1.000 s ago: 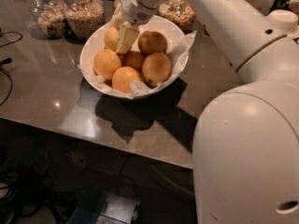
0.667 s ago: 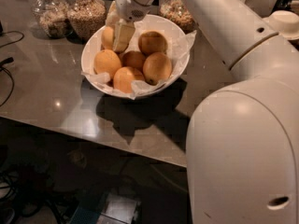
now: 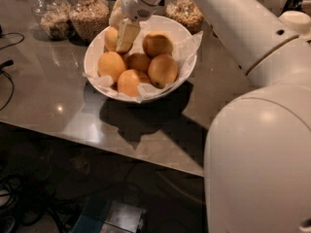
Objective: Pick orange from white bowl
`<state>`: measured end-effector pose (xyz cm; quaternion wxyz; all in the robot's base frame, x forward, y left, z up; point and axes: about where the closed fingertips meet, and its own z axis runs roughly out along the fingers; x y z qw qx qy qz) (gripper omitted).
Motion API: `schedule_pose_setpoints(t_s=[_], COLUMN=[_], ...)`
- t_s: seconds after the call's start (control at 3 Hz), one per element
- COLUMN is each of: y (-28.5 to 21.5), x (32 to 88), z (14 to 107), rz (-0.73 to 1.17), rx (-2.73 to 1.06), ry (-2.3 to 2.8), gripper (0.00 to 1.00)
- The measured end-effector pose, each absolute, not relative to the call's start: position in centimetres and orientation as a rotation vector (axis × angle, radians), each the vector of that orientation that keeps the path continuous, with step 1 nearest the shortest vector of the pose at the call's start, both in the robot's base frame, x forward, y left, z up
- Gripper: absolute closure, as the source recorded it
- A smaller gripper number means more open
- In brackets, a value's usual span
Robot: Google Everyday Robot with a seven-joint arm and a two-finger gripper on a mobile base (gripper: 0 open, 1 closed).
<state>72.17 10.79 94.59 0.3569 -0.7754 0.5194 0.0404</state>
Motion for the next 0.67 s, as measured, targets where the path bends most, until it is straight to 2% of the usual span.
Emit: schedule_pose_setpoints(t_s=[0.33,0.67], y=[8.2,2.6], x=[70.5,67.8], z=[98.1,101.3], rz=[0.082,-0.006], rx=[-1.878,-1.750], ry=[1.299,1.333], gripper=[1.00,1.00])
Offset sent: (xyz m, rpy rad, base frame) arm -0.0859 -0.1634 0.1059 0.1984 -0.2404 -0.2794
